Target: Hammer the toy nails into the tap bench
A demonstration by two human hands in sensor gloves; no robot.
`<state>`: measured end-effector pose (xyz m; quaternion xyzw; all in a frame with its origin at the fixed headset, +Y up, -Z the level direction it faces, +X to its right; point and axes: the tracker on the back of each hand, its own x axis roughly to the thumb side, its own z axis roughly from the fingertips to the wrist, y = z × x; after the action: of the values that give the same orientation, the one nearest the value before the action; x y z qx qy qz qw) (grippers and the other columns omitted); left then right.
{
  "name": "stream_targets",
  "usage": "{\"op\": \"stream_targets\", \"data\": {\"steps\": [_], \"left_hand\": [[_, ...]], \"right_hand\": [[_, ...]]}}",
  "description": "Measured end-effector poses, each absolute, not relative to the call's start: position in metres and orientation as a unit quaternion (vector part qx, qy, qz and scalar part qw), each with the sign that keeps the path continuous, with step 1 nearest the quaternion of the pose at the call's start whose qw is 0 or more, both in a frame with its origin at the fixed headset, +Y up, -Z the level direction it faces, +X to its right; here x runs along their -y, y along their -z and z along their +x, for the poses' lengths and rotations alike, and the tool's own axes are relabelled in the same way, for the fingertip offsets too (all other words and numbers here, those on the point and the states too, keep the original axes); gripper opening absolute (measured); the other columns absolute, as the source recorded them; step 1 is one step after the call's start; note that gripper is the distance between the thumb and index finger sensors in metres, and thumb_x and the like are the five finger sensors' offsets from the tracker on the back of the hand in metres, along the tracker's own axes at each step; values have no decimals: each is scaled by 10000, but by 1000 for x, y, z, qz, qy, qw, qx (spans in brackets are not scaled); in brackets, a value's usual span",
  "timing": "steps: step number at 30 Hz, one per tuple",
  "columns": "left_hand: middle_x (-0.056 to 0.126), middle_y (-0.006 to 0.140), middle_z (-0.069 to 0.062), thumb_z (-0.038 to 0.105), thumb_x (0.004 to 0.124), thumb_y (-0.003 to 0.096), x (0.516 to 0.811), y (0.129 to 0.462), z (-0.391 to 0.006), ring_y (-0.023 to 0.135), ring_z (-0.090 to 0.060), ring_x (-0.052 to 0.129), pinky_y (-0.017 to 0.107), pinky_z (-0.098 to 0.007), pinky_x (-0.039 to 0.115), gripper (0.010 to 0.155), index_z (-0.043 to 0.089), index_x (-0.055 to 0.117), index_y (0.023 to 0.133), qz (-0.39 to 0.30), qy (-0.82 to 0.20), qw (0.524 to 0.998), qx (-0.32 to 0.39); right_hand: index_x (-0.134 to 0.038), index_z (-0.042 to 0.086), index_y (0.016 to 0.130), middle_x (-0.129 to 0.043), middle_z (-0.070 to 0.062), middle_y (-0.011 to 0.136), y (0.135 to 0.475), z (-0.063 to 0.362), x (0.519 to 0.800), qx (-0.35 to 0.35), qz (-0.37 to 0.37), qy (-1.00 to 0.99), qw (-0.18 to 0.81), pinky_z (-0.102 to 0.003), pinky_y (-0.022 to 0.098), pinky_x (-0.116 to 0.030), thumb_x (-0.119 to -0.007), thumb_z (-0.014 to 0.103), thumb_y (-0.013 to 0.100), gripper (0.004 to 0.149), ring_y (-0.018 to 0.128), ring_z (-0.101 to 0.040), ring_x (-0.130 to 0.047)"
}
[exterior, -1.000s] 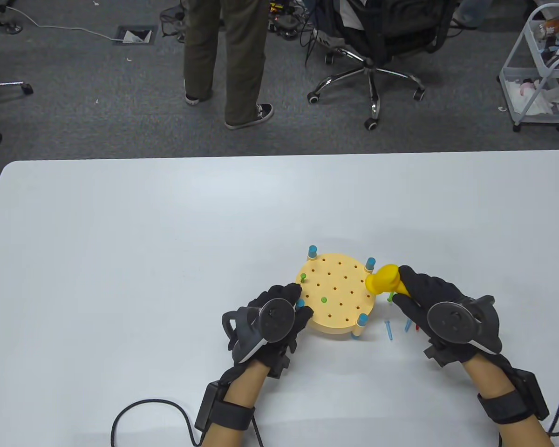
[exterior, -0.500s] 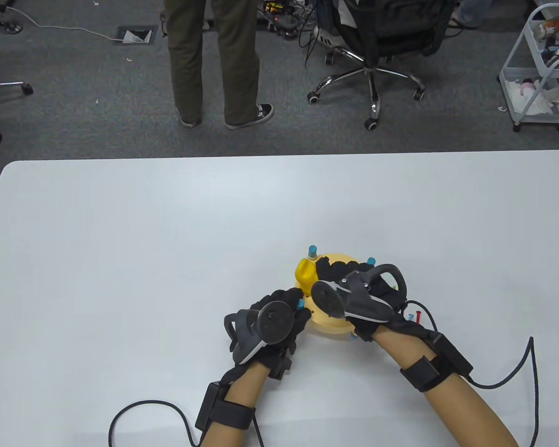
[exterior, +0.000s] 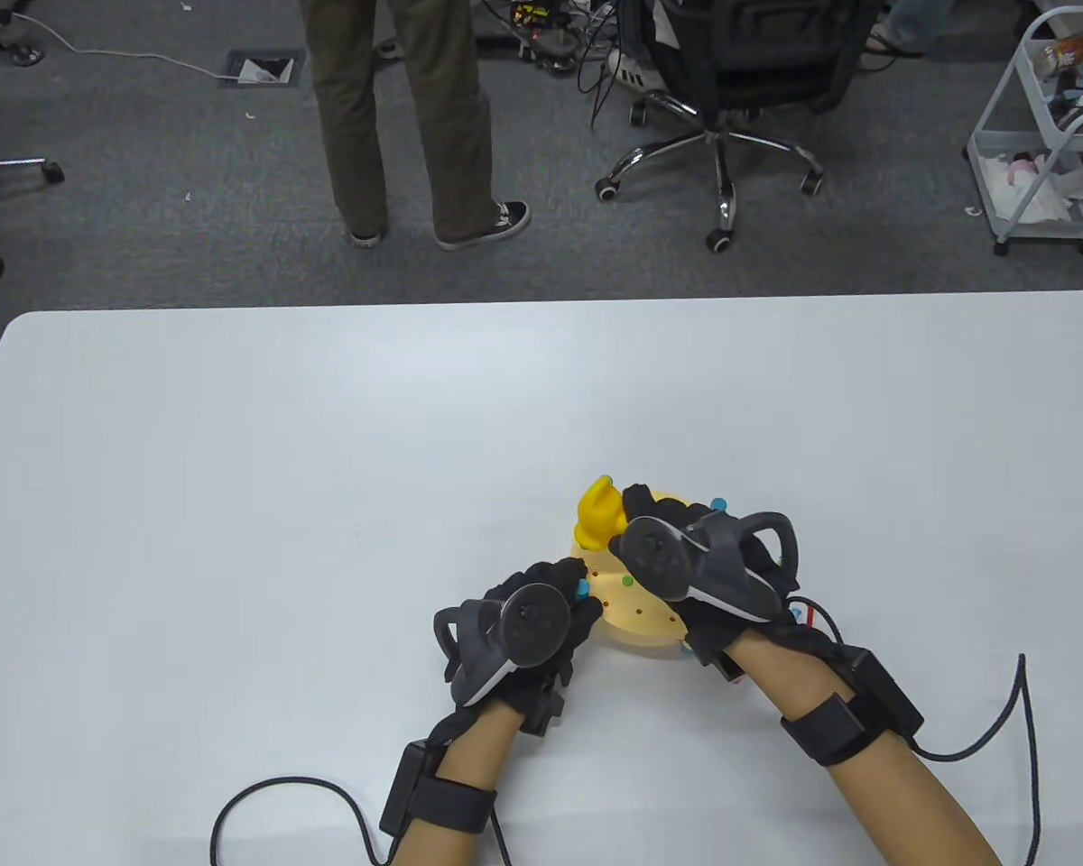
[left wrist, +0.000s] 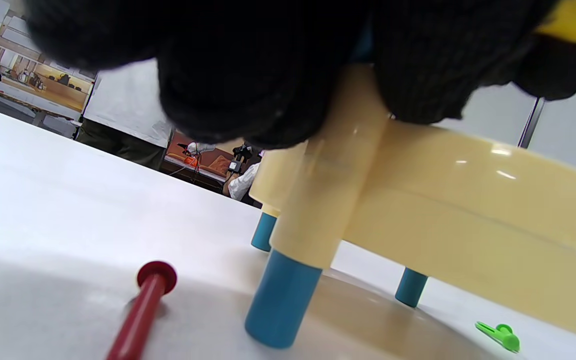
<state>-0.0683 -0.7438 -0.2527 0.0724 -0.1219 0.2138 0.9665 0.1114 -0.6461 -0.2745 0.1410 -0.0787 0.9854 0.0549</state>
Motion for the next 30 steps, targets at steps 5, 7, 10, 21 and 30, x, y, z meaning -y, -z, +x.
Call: {"op": "stream_targets", "data": {"steps": [5,7,10,21,30], "left_hand": [[921,763,-140,439,820,379,727,253,-92,435,-216,957,331,-391,805,604,176,738,916,-20,-213,968,130],[972,693,-153,426,832,374,725,252,-106,381,-228,980,295,-398,822,556,169,812,866,-45,-161,983,76],[952,712,-179,432,829,375,738,255,-120,410,-244,979,322,-420,824,580,146,793,878,-174,-15,985,-9],[974,618,-146,389,867,352,767,254,-102,375,-222,1000,321,-425,846,536,137,792,819,-237,116,963,-51],[978,504,-142,369,845,355,774,247,-106,290,-205,984,287,-418,844,494,91,809,761,-193,82,977,-50]], "right_hand": [[-674,126,984,-950,-53,658,267,173,651,90,112,-975,172,-329,310,-850,-633,506,446,659,380,-211,-1000],[-675,123,983,-951,-56,657,264,199,661,89,91,-971,201,-331,308,-849,-633,505,448,658,379,-212,-999],[-675,120,983,-950,-59,657,262,235,679,78,59,-969,229,-333,306,-847,-632,504,450,658,378,-215,-998],[-677,115,980,-951,-64,654,254,315,733,62,-13,-956,288,-333,306,-844,-629,505,452,659,376,-218,-996],[-680,114,978,-951,-66,652,255,334,743,70,-50,-945,317,-335,307,-844,-629,504,451,657,374,-220,-996]]}}
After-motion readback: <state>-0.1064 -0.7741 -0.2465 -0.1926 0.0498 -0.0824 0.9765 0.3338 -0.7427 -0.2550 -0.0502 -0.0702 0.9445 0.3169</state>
